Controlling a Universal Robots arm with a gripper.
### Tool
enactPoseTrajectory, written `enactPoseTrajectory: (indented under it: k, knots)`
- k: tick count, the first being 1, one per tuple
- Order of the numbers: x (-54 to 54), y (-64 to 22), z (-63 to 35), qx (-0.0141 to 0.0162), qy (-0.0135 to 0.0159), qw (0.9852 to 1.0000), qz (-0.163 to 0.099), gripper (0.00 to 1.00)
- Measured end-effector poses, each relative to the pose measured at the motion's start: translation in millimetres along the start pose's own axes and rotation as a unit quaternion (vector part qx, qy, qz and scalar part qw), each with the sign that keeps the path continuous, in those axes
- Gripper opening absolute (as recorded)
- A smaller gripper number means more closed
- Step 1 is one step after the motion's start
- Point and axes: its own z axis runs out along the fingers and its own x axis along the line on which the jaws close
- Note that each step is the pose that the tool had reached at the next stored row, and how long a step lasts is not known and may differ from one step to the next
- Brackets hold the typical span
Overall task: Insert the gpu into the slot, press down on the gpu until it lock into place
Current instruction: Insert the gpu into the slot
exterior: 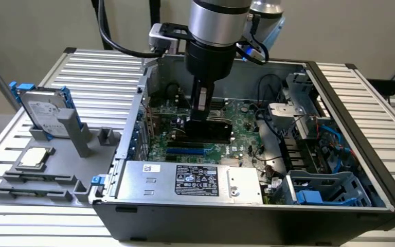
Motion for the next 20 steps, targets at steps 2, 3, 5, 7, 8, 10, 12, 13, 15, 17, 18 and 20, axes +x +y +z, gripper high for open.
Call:
enactPoseTrajectory:
  k: [2, 3, 5, 7, 8, 10, 12, 13, 15, 17, 18, 20]
  knots:
    - [0.1, -0.3, 3.5, -0.0001, -0.0007, 1.0, 0.0, 0.26]
    - [0.2, -0.4, 5.1, -0.0001, -0.0013, 1.0, 0.0, 0.26]
    - [0.5, -0.5, 8.1, -0.0003, -0.0032, 1.0, -0.001, 0.26]
    - [0.9, -0.5, 11.2, -0.0005, -0.0051, 1.0, -0.003, 0.26]
    - [1.2, -0.5, 12.8, -0.0005, -0.0059, 1.0, -0.003, 0.26]
    - [1.6, -0.6, 16.1, -0.0006, -0.0073, 1.0, -0.005, 0.26]
    - [2.2, -0.7, 19.3, -0.0008, -0.0087, 0.9999, -0.006, 0.26]
    - [2.5, -0.7, 21.0, -0.0008, -0.0093, 0.9999, -0.006, 0.26]
    - [2.9, -0.8, 24.2, -0.0009, -0.0102, 0.9999, -0.007, 0.26]
    - [3.0, -1.0, 27.8, -0.001, -0.0106, 0.9999, -0.007, 0.26]
    - [3.1, -1.0, 29.6, -0.001, -0.0106, 0.9999, -0.007, 0.26]
    - [3.1, -0.2, 33.4, -0.0009, -0.0106, 0.9999, -0.007, 0.26]
